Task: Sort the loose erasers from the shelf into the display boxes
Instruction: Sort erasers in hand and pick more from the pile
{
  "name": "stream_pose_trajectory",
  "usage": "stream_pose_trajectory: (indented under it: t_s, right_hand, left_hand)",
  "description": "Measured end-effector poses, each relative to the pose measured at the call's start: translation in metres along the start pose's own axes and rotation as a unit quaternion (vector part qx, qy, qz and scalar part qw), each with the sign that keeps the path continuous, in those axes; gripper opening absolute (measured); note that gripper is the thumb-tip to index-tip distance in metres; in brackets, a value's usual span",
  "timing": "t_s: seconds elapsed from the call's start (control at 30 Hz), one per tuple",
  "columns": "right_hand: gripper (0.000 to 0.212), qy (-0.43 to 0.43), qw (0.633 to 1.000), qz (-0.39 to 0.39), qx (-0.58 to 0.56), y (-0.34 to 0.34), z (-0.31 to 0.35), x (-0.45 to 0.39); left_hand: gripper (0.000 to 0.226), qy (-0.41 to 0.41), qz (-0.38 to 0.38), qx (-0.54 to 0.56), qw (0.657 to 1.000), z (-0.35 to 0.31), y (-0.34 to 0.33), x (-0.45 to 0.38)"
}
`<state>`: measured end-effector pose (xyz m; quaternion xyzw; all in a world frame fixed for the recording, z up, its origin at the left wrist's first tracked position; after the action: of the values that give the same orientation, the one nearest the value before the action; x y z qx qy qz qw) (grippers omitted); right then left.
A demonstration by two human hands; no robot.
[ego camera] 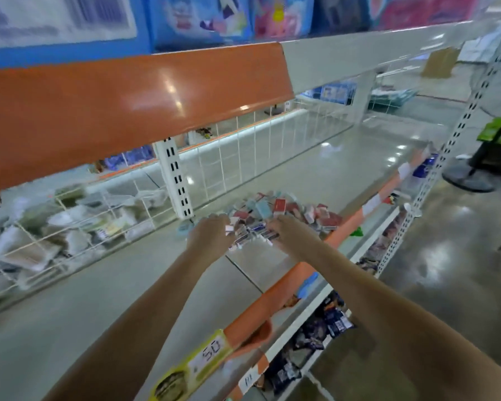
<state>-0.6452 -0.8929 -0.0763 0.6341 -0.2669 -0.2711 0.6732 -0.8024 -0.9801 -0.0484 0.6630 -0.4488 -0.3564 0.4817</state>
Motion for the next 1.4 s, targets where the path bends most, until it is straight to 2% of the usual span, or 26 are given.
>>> stream_pose_trajectory:
  t_s: [0.17,0.3,0.4,0.5,0.6,0.8,0.9,1.03,1.17,1.3,1.4]
  right_hand:
    - [0.032,-0.003,0.999,-0.025,0.037,0.000,0.002,-0.011]
    - [0.040,-0.020,0.998,-0.053,0.031,-0.008,0.001,-0.007]
    - [0.044,0.002,0.998,-0.058,0.015,-0.010,0.004,0.000]
    - [0.041,0.013,0.997,-0.059,-0.043,-0.003,0.004,0.007]
    - [0.035,0.020,0.997,-0.029,-0.070,0.000,0.005,0.009]
    - [0.032,0.020,0.996,0.031,-0.086,0.003,0.006,0.000]
    - [0.029,0.039,0.994,0.050,-0.088,0.005,0.014,-0.002]
    - [0.018,0.077,0.991,0.031,-0.109,0.009,0.026,0.000]
    - [0.018,0.080,0.967,0.005,-0.242,0.014,0.041,0.004]
    - [0.018,0.087,0.923,-0.002,-0.374,0.020,0.074,0.009]
    - [0.019,0.082,0.864,0.014,-0.496,0.020,0.107,0.011]
  left_hand:
    - [0.048,0.070,-0.018,0.027,0.997,0.009,-0.014,-0.020]
    - [0.044,0.114,-0.051,0.063,0.990,0.006,-0.022,-0.022]
    - [0.041,0.127,-0.074,0.071,0.987,0.003,-0.022,-0.021]
    - [0.034,0.126,-0.076,0.085,0.985,0.002,-0.022,-0.021]
    - [0.028,0.124,-0.082,0.125,0.981,0.006,-0.022,-0.020]
    - [0.023,0.087,-0.094,0.206,0.970,0.014,-0.024,0.000]
    - [0.021,0.071,-0.106,0.276,0.953,0.017,-0.018,0.015]
    - [0.023,0.098,-0.078,0.426,0.896,0.025,-0.012,0.033]
    - [0.028,0.131,-0.058,0.592,0.793,0.037,-0.005,0.052]
    - [0.029,0.173,-0.055,0.716,0.674,0.052,0.003,0.076]
    - [0.016,0.204,-0.065,0.739,0.639,0.068,0.014,0.100]
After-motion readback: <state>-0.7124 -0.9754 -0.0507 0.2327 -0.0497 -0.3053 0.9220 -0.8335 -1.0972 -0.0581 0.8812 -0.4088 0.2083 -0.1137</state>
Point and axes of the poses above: each hand's wrist, its own x-axis away from the middle knuckle, its own y-axis out of the back of the hand, z = x × y, the point moved 4 cm from there along -x, towards the middle knuckle, and after that the axes turned 5 degrees about x, right-handed, at the moved point
